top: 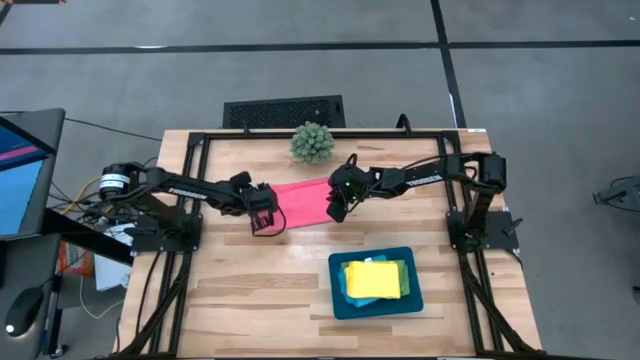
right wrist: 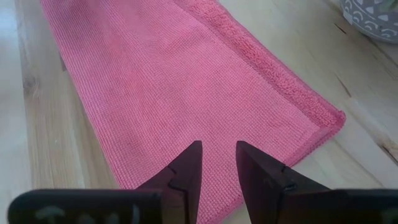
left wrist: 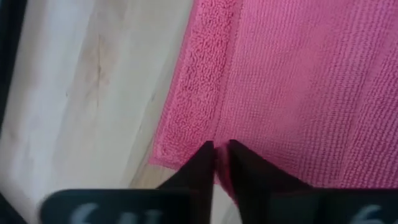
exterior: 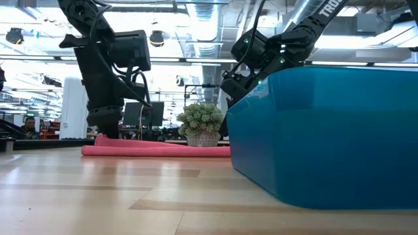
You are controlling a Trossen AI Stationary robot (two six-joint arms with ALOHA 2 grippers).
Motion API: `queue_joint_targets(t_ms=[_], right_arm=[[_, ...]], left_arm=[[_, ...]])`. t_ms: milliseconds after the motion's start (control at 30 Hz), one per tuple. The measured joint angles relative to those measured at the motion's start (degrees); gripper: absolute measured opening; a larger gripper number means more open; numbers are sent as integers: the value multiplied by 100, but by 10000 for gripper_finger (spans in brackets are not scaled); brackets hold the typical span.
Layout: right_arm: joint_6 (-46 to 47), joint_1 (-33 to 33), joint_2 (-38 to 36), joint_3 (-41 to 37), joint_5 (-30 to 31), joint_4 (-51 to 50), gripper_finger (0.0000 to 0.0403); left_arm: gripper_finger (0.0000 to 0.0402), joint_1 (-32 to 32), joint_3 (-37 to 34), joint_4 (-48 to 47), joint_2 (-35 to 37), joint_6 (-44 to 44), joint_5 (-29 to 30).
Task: Fold microfiber towels
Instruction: Fold the pink microfiber towel
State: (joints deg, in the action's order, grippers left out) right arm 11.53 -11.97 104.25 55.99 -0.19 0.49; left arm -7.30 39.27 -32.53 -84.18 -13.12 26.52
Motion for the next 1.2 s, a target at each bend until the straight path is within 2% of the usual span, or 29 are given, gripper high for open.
queue_joint_targets(t_ms=[100, 267, 467, 667, 767, 933, 1200], right_arm=[[0, 0, 0, 0, 0, -2, 123], [0, 0, 0, 0, 0, -2, 122], [-2, 0, 0, 0, 0, -2, 122], [-2, 0, 0, 0, 0, -2, 123], [-2, 0, 0, 0, 0, -2, 123], [0, 0, 0, 0, 0, -4, 123], [166, -21, 0, 0, 131, -10, 123]], left_arm=[[7, -103, 0, 7, 0, -37, -76], [2, -180, 219, -195, 7, -74, 9], [1, -180, 733, -864, 22, -107, 678], [0, -167, 665, -876, 22, -449, 802], [0, -198, 394, -622, 22, -606, 976], [0, -254, -101, 45, 22, -732, 799], [0, -257, -190, 583, 22, -697, 997]])
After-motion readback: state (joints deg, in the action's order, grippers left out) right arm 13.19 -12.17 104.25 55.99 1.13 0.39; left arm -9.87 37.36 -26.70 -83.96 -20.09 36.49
